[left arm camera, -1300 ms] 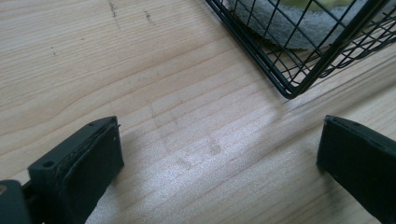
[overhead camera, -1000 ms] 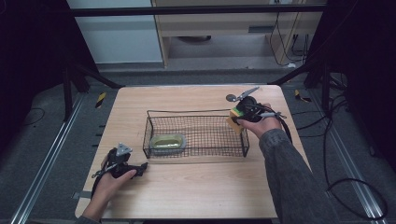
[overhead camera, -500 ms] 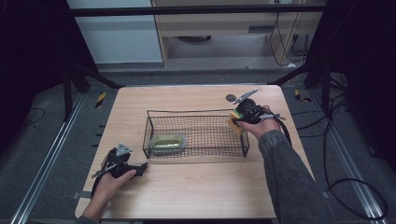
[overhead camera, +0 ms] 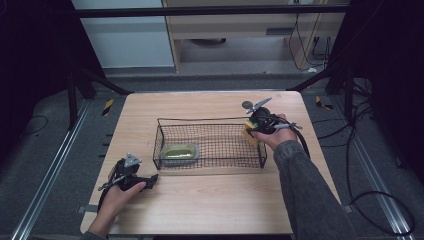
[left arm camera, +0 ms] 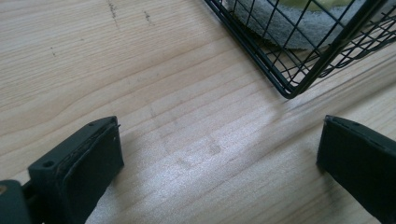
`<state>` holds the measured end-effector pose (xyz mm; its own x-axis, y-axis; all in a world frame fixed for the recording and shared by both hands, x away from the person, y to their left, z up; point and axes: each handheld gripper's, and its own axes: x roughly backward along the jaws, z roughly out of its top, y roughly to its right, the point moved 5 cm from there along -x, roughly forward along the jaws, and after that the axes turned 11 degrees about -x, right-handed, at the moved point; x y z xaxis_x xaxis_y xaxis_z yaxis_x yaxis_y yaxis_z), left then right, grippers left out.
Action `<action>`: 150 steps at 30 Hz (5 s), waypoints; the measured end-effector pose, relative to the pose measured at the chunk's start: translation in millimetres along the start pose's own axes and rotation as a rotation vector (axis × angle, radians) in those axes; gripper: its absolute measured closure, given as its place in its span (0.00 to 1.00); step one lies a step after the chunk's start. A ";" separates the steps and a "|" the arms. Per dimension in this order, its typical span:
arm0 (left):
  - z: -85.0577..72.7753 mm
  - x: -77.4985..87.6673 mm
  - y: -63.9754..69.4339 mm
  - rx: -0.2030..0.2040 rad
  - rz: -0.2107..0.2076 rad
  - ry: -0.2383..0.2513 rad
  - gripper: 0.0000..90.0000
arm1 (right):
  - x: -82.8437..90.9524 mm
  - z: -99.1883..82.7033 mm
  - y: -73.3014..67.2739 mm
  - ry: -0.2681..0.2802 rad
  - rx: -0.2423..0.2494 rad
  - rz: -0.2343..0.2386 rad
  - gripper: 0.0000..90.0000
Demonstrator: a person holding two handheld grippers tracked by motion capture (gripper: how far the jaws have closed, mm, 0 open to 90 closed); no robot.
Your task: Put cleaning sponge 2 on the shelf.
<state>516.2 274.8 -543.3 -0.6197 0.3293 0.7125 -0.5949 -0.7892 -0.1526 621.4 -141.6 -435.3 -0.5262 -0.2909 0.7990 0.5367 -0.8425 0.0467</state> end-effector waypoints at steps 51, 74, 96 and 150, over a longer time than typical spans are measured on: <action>0.3 -0.4 0.1 -0.004 -0.002 0.000 0.00 | -18.3 -9.3 -14.3 -0.039 -0.005 0.006 0.59; 6.2 -6.4 -0.6 -0.014 -0.011 0.008 0.00 | -5.4 -9.6 -51.0 -0.048 0.004 0.106 0.63; 8.1 -8.7 -1.7 -0.019 -0.015 0.016 0.00 | -3.7 -9.9 -57.1 -0.043 -0.003 0.133 0.57; 8.0 -8.5 -1.6 -0.020 -0.014 0.016 0.00 | 57.2 -56.2 35.7 0.274 -0.375 -0.081 0.06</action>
<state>526.5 269.1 -543.6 -0.6192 0.3488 0.7035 -0.6135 -0.7741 -0.1561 573.5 -213.7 -421.6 -0.7381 -0.2840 0.6121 0.2381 -0.9584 -0.1576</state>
